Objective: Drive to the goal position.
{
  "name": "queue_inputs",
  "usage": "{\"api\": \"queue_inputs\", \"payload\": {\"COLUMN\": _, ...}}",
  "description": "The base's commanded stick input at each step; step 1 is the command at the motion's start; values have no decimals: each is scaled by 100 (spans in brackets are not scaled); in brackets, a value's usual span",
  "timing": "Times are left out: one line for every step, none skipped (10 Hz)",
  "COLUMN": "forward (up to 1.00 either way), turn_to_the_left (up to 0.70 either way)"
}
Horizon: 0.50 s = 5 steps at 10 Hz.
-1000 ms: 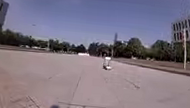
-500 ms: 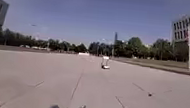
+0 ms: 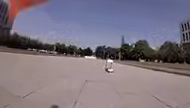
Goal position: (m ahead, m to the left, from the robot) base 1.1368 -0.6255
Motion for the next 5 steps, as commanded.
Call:
{"api": "queue_inputs", "payload": {"forward": 100, "turn_to_the_left": 0}}
{"api": "queue_inputs", "payload": {"forward": 100, "turn_to_the_left": 0}}
{"api": "queue_inputs", "payload": {"forward": 100, "turn_to_the_left": 0}}
{"api": "queue_inputs", "payload": {"forward": 100, "turn_to_the_left": 0}}
{"api": "queue_inputs", "payload": {"forward": 100, "turn_to_the_left": 0}}
